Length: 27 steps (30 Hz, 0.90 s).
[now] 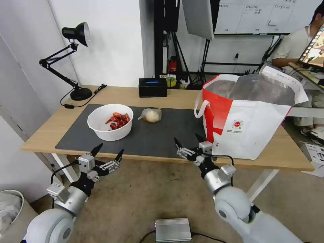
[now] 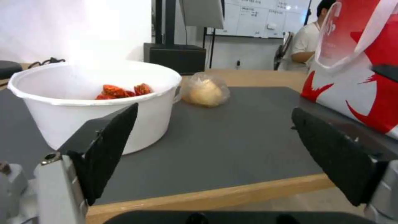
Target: Pick up the trash from the table and place it into the takeout bag.
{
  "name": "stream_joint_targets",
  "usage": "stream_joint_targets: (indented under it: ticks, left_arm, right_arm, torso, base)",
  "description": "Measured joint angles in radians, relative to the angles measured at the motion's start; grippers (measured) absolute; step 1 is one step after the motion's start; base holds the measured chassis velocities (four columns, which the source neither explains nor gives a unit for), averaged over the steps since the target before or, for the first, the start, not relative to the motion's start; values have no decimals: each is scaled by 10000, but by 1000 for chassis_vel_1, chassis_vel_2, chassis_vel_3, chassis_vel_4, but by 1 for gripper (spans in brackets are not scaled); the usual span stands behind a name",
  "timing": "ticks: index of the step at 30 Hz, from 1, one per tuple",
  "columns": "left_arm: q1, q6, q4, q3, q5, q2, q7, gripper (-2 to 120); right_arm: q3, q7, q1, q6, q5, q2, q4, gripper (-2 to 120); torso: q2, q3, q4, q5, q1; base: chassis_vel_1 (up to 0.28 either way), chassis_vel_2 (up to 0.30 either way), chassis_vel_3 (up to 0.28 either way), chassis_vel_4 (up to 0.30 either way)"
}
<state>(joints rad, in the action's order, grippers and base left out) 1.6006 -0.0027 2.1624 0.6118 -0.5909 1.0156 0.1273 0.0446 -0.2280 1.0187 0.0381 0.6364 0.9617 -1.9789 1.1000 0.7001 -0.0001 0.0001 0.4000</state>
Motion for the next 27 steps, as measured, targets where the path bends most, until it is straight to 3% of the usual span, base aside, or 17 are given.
stream_joint_targets:
  ticks: [10, 15, 19, 27]
  left_arm:
    - [238, -8, 127, 18, 155, 234, -13, 100]
    - [287, -40, 127, 18, 228, 274, -16, 100]
    - [340, -130, 126, 19, 267, 272, -16, 100]
    - [403, -156, 133, 47, 288, 170, 16, 100]
  right_arm:
    - [1792, -184, -3783, -1576, 711, 1214, 2535, 100]
    - [2068, -337, -4434, -2031, 745, 1562, 3061, 100]
    - [2450, -488, -5685, -2699, 862, 2308, 4523, 100]
    - [2642, 733, -6944, -3331, 1446, 2751, 6645, 100]
  torso:
    - [-1, 1, 3, -1, 2]
    - [0, 0, 3, -5, 2]
    - [-1, 0, 3, -3, 2]
    - [0, 0, 0, -3, 2]
  base:
    - [0, 0, 0, 0]
    - [0, 0, 0, 0]
    - [0, 0, 0, 0]
    - [0, 0, 0, 0]
